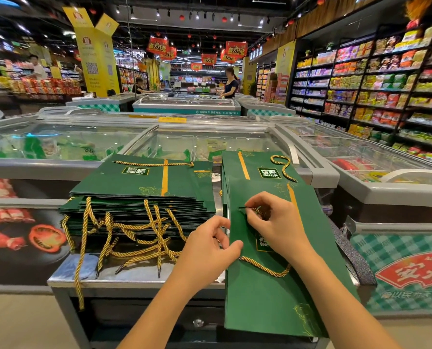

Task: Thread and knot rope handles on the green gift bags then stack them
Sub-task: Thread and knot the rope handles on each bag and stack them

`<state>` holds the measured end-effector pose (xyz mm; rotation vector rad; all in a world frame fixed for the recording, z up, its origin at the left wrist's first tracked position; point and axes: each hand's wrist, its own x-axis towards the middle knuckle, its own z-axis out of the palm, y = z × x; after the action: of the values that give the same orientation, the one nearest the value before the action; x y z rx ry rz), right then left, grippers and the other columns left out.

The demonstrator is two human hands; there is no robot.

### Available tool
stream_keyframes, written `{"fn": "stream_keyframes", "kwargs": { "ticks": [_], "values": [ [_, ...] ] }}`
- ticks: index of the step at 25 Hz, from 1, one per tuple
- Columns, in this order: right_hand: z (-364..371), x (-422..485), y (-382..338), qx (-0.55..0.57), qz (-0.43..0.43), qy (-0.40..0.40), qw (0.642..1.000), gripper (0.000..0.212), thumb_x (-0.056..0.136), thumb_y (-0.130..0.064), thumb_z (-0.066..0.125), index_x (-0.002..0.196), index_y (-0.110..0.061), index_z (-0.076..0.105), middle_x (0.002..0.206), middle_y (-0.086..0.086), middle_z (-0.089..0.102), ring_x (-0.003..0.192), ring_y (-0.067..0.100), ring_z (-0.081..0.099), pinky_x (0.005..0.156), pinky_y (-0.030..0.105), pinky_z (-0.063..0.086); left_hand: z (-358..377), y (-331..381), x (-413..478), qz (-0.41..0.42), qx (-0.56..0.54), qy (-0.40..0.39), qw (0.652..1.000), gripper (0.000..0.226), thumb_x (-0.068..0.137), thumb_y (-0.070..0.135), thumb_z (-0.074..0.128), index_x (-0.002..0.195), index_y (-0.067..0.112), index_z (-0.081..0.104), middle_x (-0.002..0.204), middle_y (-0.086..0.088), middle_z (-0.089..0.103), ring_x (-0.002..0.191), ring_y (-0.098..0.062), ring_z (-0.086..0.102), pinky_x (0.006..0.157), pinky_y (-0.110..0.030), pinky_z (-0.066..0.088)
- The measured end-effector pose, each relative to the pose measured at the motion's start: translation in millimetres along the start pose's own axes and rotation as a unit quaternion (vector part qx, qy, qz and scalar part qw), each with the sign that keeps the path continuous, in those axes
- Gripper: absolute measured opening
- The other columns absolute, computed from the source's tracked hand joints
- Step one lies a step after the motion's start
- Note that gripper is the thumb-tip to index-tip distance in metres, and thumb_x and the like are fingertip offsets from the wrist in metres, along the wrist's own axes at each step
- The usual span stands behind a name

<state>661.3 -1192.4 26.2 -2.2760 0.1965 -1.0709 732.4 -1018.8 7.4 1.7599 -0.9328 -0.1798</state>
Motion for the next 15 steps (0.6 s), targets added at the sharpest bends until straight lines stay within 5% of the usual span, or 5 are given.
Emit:
{"fn": "stream_keyframes", "kwargs": {
  "ticks": [6, 12, 15],
  "values": [
    [2, -3, 11, -0.006, -0.044, -0.004, 0.999, 0.015, 0.084, -0.002, 0.077, 0.093, -0.015, 0.076, 0.085, -0.012, 0.069, 0.075, 0.01, 0.064, 0.068, 0.012, 0.047, 0, -3, 0, 0.009, -0.008, -0.001, 1.0, 0.046, 0.088, 0.021, 0.072, 0.127, 0.036, 0.053, 0.081, 0.013, 0.058, 0.051, -0.011, 0.042, 0.057, -0.025, 0.041],
    [1, -4, 15, 0.034, -0.049, -0.018, 0.998, 0.015, 0.091, -0.005, 0.072, 0.101, -0.016, 0.078, 0.093, -0.01, 0.072, 0.084, 0.012, 0.068, 0.075, 0.022, 0.053, -4, 1, 0, -0.001, -0.08, -0.001, 0.997, 0.028, 0.1, 0.014, 0.056, 0.124, 0.024, 0.065, 0.064, 0.015, 0.069, 0.048, 0.0, 0.054, 0.063, -0.02, 0.052],
    [0, -3, 15, 0.07, -0.034, -0.024, 0.997, 0.016, 0.093, -0.006, 0.071, 0.103, -0.016, 0.078, 0.094, -0.009, 0.072, 0.085, 0.013, 0.067, 0.074, 0.018, 0.049, -4, 7, -2, 0.01, -0.092, -0.011, 0.996, 0.031, 0.098, 0.017, 0.06, 0.121, 0.038, 0.063, 0.079, 0.005, 0.069, 0.053, -0.014, 0.051, 0.061, -0.037, 0.053]
  ]
}}
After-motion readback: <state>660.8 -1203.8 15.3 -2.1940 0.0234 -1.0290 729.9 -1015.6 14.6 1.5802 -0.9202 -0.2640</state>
